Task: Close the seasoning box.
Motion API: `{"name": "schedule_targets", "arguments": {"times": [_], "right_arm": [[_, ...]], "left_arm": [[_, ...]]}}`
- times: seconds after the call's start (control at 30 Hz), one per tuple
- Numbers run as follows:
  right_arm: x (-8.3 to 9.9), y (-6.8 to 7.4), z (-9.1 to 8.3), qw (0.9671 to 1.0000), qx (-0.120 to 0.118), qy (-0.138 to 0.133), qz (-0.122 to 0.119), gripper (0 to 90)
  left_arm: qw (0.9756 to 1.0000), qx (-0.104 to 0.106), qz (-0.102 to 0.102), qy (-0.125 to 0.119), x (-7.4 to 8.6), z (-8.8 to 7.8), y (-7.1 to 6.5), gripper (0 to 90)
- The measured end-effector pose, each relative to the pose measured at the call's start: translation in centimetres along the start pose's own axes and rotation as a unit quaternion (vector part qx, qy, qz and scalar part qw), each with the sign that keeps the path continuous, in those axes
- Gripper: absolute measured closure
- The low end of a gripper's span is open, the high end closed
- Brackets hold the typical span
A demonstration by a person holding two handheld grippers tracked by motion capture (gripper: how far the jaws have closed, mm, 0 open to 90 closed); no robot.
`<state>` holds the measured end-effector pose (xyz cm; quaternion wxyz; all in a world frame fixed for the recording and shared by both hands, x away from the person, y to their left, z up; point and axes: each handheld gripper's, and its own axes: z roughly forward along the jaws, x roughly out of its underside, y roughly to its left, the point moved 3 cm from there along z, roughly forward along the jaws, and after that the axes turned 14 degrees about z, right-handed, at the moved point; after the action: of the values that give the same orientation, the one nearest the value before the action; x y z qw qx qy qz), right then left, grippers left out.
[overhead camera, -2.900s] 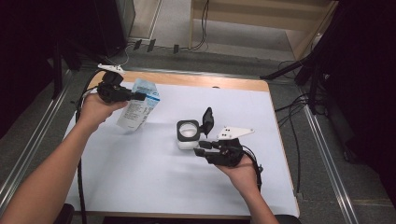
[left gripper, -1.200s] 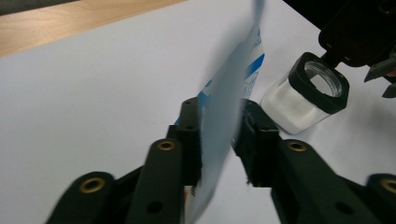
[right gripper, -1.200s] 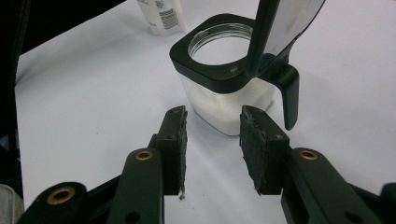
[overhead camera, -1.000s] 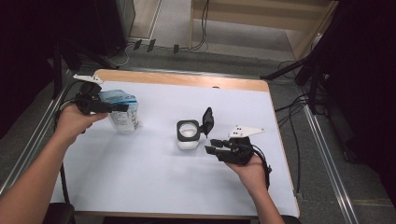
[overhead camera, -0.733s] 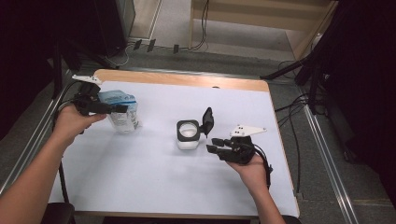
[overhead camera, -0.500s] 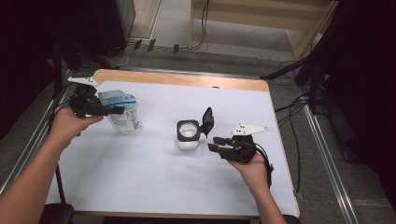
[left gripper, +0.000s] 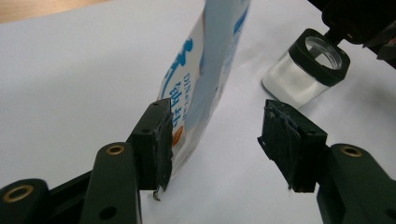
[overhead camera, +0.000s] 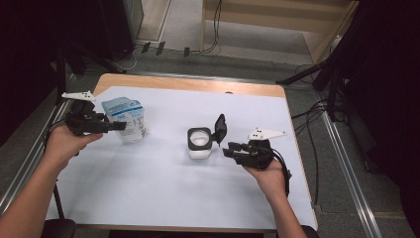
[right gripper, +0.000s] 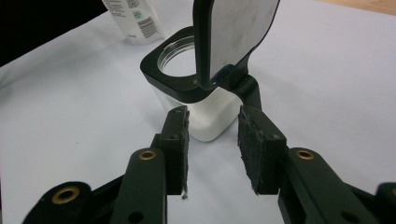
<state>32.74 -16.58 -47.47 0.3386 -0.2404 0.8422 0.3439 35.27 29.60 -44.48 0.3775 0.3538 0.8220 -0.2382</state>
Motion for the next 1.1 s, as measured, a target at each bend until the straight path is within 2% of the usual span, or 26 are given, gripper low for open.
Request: {"name": "schedule_targets", "arguments": {"times": [0.13,0.23,0.33,0.4,0.6,0.77,0.8,1.1], "right_arm": [[-0.3,-0.2,-0.1,1.0,-0.001,-0.005,0.003,66.1],[-0.4,-0.4,-0.1,1.0,-0.001,-0.006,0.007,67.6],[-0.6,-0.6,-0.1,0.9999,-0.001,-0.006,0.011,69.5],[-0.7,-0.6,0.0,0.9998,-0.003,-0.008,0.017,70.7],[-0.9,-1.0,0.0,0.9998,0.0,-0.007,0.02,75.2],[-1.0,-1.4,0.2,0.9997,0.002,-0.008,0.025,78.6],[-1.1,-1.5,0.1,0.9997,0.004,-0.008,0.024,79.3],[-1.6,-2.0,0.3,0.9995,0.009,-0.002,0.03,87.0]], "left_arm": [[1.0,-0.004,-0.004,0.007,0.7,-0.4,0.0,44.0],[0.9999,-0.005,-0.011,0.002,1.2,-0.8,0.0,44.3],[0.9999,-0.006,-0.009,-0.002,1.7,-1.0,-0.5,46.2],[0.9999,-0.015,-0.002,-0.001,2.1,-1.1,-1.0,48.1],[0.9999,0.004,0.009,-0.002,2.8,-1.3,-2.5,54.5],[0.9997,0.02,0.003,-0.01,3.0,-1.1,-3.4,58.7],[0.9996,0.024,-0.004,-0.014,2.9,-1.0,-3.7,58.7],[0.9992,0.034,0.02,-0.007,2.6,0.1,-5.2,57.0]]}}
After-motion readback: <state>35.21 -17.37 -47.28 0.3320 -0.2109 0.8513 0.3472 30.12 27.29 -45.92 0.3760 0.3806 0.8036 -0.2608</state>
